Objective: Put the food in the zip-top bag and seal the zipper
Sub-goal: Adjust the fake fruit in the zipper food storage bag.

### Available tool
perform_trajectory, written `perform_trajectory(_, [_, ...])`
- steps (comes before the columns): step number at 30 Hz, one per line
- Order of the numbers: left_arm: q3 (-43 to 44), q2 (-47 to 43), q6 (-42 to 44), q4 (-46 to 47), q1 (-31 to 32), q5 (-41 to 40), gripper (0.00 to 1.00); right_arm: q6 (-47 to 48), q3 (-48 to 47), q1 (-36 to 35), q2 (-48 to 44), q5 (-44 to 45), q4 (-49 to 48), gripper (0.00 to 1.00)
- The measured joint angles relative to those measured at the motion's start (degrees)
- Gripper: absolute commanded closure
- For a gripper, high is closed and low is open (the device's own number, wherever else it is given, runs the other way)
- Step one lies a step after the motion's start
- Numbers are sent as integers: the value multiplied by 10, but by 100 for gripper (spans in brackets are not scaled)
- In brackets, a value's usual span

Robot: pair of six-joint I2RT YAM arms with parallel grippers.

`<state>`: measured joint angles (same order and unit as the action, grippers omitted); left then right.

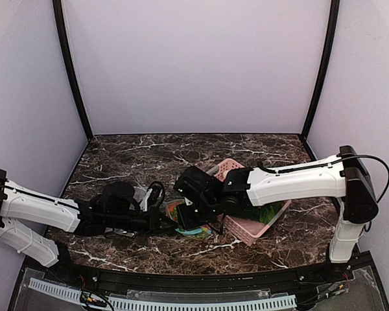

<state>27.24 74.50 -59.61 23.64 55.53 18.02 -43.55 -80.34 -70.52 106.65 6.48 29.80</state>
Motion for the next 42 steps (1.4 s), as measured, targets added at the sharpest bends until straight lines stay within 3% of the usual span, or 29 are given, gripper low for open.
perform_trajectory(6, [0,-8,3,-13,0,-7,99,-2,0,0,0,0,-1,77])
perform_trajectory(20, [0,-8,1,3,0,-10,99,53,1,0,-96,-36,59,41])
perform_trajectory(26, [0,-8,-1,3,0,-12,99,60,83,0,-229,-34,24,41])
perform_trajectory(29, [1,-8,-1,3,0,-13,99,52,139,3,-262,-28,12,47])
perform_trajectory(36, [9,-8,-1,-1,0,-14,99,8,178,20,-235,-27,-12,58])
perform_trajectory(42, [9,-8,-2,-2,0,-14,99,-19,178,46,-204,-46,-73,61])
